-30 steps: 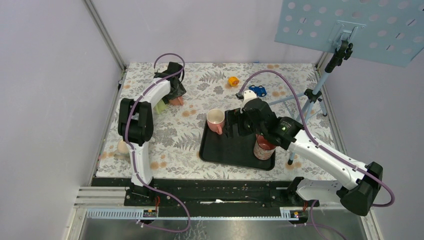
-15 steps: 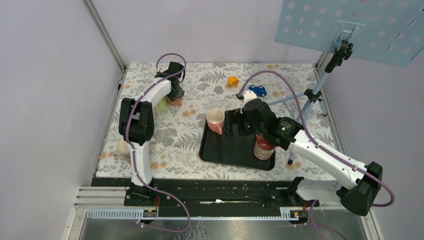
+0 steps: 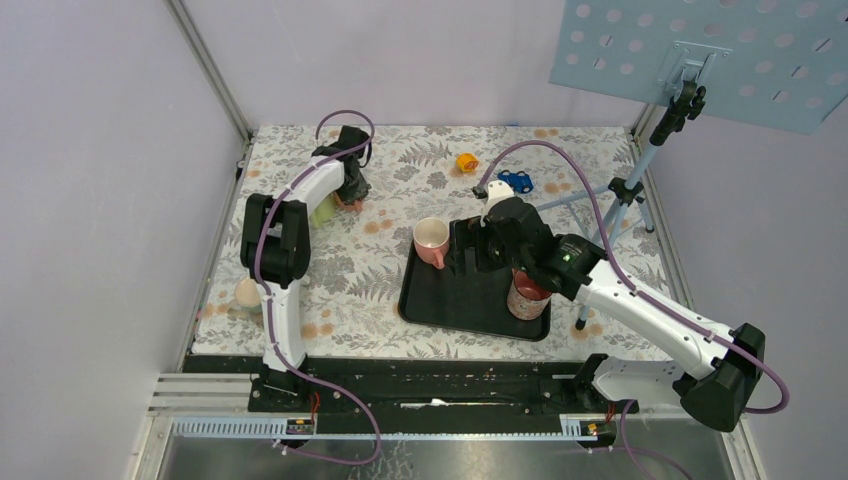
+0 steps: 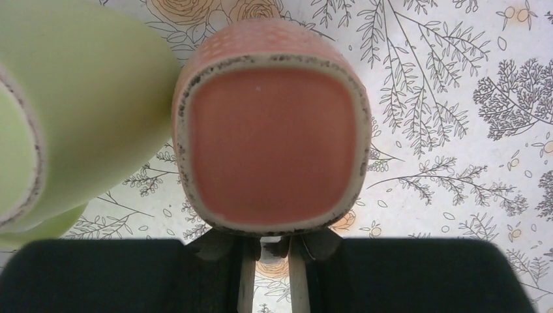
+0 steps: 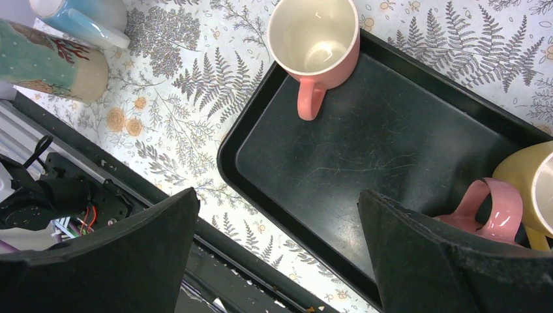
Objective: Turn the mug right side up
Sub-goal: Turn over the cup at the center of the board, then place the cup on the tray.
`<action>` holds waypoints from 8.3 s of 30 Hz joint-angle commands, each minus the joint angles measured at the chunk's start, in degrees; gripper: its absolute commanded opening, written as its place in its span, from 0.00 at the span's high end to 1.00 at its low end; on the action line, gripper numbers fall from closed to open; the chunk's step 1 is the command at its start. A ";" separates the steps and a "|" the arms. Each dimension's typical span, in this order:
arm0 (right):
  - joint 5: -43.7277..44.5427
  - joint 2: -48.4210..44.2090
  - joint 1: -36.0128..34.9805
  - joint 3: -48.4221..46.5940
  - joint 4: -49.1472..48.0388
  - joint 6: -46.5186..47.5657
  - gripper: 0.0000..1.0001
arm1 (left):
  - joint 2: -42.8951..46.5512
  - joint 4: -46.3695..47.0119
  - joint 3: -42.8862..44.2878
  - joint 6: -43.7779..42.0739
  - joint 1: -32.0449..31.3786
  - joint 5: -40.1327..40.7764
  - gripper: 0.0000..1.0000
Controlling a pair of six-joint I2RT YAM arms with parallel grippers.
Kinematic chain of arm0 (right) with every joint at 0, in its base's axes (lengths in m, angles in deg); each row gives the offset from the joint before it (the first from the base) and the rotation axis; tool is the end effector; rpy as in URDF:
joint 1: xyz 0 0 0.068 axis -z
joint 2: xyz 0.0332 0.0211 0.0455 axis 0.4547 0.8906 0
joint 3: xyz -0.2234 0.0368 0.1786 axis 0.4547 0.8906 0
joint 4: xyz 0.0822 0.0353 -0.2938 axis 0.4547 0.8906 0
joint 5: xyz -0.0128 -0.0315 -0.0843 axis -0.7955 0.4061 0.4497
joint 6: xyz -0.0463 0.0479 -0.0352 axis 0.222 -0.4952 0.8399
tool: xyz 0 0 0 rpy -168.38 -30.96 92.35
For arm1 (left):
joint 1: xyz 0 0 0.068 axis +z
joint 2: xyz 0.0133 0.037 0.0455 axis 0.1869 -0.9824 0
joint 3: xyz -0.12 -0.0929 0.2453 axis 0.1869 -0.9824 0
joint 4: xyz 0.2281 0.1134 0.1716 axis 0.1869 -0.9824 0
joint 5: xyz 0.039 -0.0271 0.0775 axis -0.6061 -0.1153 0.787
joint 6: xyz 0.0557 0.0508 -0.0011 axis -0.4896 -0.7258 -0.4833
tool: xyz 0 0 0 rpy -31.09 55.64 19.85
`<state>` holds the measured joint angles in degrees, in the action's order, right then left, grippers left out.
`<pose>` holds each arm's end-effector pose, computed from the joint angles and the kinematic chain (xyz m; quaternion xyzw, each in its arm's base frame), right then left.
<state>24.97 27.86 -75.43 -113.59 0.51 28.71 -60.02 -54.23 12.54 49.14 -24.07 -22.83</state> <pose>0.2214 0.2408 0.3356 -0.1637 0.8564 0.2566 0.4170 0.5073 -0.1025 0.1673 -0.2740 0.9254 0.0107 0.2616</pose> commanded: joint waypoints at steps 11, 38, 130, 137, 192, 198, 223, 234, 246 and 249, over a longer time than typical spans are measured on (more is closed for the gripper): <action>0.41 -0.60 -0.45 0.86 -2.19 -0.80 0.00 | 1.20 -1.31 5.51 -4.00 -0.06 0.01 0.64; 0.26 -1.41 -0.42 1.22 -2.07 -1.27 0.00 | -1.61 -1.56 5.06 -4.67 -0.06 -2.54 0.65; -29.40 0.53 16.90 7.45 -59.02 -42.97 0.42 | 42.57 73.80 -27.83 33.16 -14.58 -59.46 1.00; -31.52 0.36 16.99 7.42 -59.16 -42.87 0.51 | 42.35 77.31 -28.95 34.42 -14.67 -61.60 1.00; -22.91 -2.94 16.98 2.04 -32.91 -25.05 1.00 | 42.67 63.90 -33.87 13.89 -16.36 -54.27 0.12; -20.01 -3.15 16.89 0.53 -27.90 -22.09 1.00 | 43.82 53.59 -31.93 7.27 -17.14 -49.55 0.01; -5.84 -1.68 14.26 0.16 -5.14 -8.87 1.00 | 50.17 38.13 -28.98 -2.00 -17.98 -38.07 0.01; 1.14 1.22 10.80 5.92 -8.44 -9.22 1.00 | 51.62 35.53 -28.00 -3.70 -17.96 -36.14 0.01; 7.30 2.53 8.76 9.83 -13.08 -9.24 1.00 | 51.05 33.97 -26.35 -4.52 -17.98 -36.28 0.01; 10.18 2.71 7.29 11.27 -16.88 -8.26 1.00 | 51.04 33.42 -26.32 -4.35 -17.99 -35.92 0.01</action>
<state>28.94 30.83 -66.27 -102.77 -6.29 18.85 -9.95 -21.88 -16.92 45.73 -41.84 -59.33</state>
